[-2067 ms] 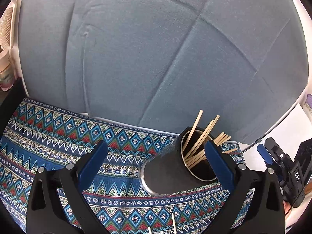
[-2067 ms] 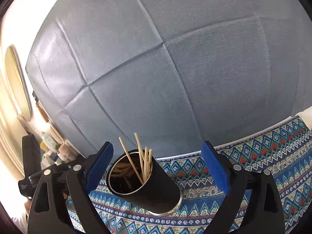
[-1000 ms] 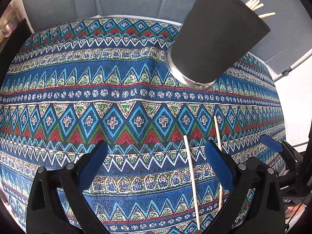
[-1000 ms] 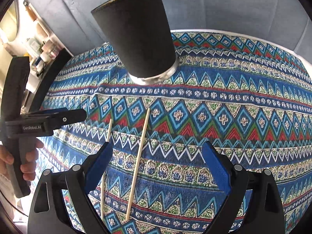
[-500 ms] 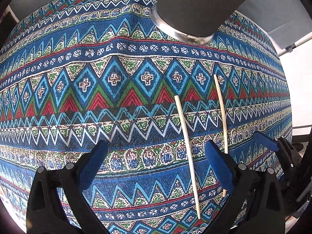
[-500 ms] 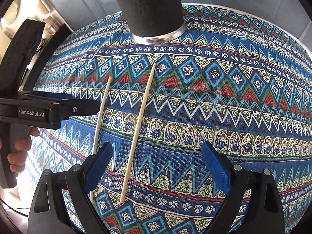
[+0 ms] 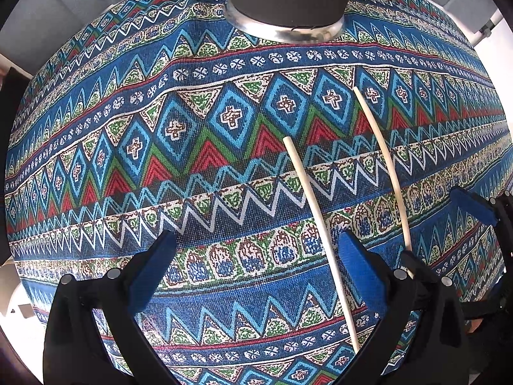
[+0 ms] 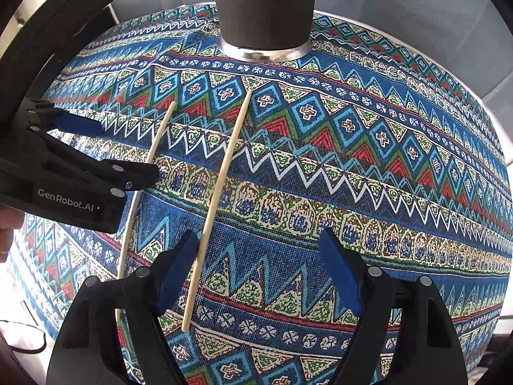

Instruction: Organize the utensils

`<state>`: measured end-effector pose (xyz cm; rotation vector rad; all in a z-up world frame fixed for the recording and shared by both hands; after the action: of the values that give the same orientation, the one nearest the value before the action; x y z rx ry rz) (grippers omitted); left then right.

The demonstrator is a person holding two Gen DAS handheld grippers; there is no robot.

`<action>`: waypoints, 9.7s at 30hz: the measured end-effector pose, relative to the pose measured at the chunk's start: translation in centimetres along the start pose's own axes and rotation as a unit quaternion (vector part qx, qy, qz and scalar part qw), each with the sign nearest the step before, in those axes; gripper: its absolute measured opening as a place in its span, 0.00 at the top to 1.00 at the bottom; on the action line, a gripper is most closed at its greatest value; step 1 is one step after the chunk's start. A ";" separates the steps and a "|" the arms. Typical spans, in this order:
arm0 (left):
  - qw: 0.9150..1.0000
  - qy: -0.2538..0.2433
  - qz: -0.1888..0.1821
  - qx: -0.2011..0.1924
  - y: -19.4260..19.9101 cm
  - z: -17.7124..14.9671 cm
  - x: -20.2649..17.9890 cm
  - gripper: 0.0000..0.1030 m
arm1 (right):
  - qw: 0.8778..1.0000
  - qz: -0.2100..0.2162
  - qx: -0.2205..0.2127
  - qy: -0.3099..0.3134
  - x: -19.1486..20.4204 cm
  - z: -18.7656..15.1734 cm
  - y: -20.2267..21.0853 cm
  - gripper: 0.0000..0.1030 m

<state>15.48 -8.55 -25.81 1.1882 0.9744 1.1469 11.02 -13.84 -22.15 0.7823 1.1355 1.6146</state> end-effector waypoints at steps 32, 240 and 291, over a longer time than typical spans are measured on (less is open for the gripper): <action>0.998 0.020 -0.051 -0.012 5.8 -2.5 9.3 0.96 | 0.993 0.051 -0.008 -0.109 -5.0 0.4 3.3 0.96; 0.945 0.103 -0.012 -0.310 30.1 -9.1 11.4 0.06 | 0.969 -0.076 -0.166 -0.167 -0.7 -0.2 27.2 0.08; 0.951 0.121 -0.032 -0.284 29.1 -10.1 11.1 0.06 | 0.977 -0.070 -0.148 -0.139 0.3 -0.3 26.3 0.08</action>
<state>3.46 4.35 1.84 0.5586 0.7762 1.4206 1.59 -16.00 2.27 0.6890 0.7147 1.4601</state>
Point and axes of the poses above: each gripper's, at about its wrist camera, not at the fingertips, and y roughly against the way its jaws point, x to its left, z to its top, the point moved 8 cm from there along -y, roughly the way its jaws point, and after that the axes turned 6 degrees about y, right-handed, at the moved point
